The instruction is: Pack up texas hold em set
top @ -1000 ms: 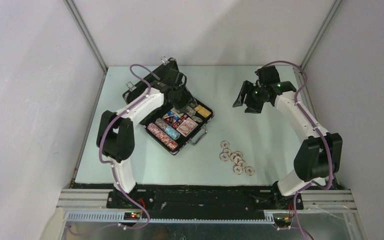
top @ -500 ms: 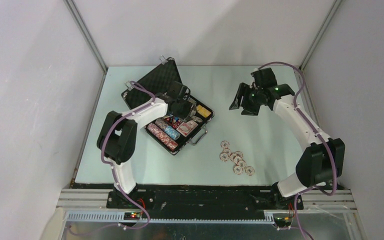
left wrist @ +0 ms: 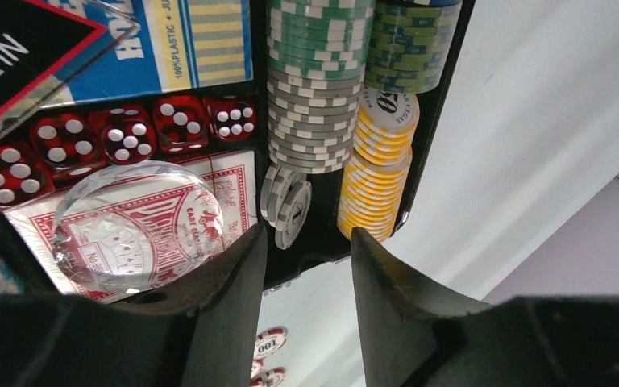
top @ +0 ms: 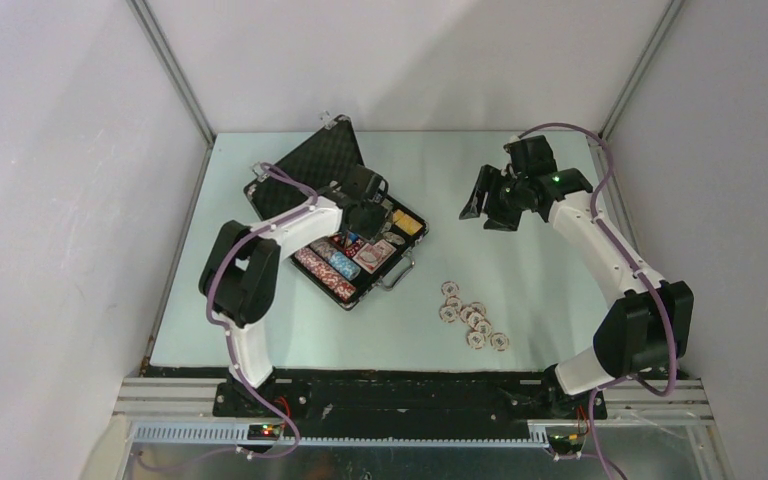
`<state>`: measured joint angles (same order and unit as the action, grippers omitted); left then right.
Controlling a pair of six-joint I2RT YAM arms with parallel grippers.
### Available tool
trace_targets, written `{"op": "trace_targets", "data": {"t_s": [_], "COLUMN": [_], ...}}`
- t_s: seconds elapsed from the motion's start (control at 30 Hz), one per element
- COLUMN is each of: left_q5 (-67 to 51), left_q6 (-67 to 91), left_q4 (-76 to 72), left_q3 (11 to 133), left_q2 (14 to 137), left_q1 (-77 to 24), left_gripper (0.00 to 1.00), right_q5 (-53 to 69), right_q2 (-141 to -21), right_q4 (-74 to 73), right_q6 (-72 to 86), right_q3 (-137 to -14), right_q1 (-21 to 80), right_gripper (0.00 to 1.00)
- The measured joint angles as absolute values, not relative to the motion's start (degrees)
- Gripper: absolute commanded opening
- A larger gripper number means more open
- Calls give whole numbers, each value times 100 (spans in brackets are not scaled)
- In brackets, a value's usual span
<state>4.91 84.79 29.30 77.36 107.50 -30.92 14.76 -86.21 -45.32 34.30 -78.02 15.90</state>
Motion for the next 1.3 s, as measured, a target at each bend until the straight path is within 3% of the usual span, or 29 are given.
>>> {"op": "trace_targets", "data": {"t_s": [0.73, 1.3], "left_q5": [1166, 1135], "left_q6": [8353, 8007], "left_q4": [2571, 2058], "left_q3": [7273, 7255], "left_q2": [10750, 10945], "left_q1": [-3450, -3448], "left_gripper": [42, 28], "right_q5": [1525, 1525], "right_q2": [-8536, -8495], "right_q4": [-4506, -4504], "right_q6": [3559, 3559], "right_q3": [-7478, -7476], "right_q1": [1564, 1535], "right_gripper": [63, 63]}}
